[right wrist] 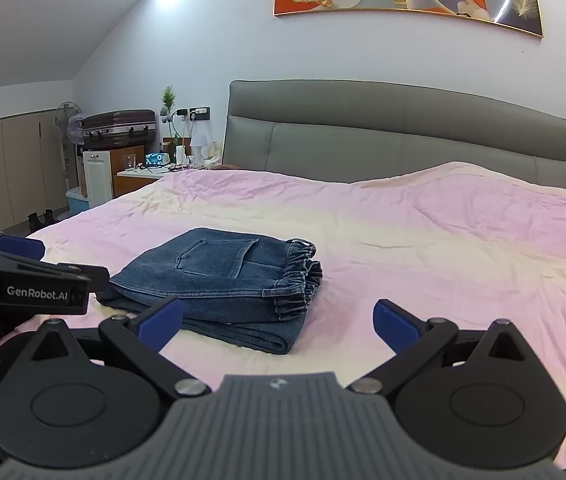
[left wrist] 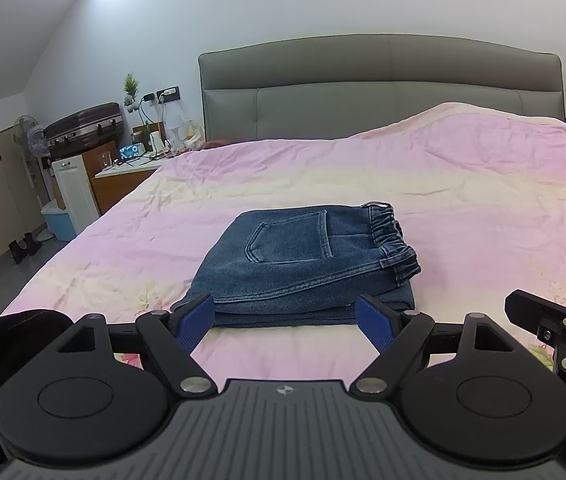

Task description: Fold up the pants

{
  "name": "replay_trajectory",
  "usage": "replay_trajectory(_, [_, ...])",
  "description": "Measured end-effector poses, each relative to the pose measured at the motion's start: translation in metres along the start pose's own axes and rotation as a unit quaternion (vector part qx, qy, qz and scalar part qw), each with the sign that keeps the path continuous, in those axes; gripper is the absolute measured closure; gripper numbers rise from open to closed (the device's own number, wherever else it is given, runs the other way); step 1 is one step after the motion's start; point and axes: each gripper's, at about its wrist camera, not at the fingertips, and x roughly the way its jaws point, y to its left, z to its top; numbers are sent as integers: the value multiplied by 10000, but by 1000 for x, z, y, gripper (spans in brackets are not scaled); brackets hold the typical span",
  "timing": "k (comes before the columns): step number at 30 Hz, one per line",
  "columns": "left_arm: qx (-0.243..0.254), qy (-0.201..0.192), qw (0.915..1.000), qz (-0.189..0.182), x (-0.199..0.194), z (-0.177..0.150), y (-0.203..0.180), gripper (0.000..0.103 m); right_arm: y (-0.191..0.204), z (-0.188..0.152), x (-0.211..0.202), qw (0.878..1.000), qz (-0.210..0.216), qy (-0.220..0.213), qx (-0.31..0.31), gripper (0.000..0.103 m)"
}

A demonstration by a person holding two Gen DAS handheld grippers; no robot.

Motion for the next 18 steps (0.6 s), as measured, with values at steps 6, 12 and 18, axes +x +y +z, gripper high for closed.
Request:
replay_trajectory(6, [-5, -14, 10000, -5, -1, 2, 0, 9, -1, 1, 0, 10000, 20, -7, -9, 5])
replay_trajectory(12, [33, -21, 10000, -26, -1, 3, 0, 9, -1, 1, 0, 10000, 22, -17, -5, 5])
replay_trajectory(18, [57, -40, 9999, -83, -1, 4, 1, 9, -1, 0, -1, 10000, 13, -8, 21, 5])
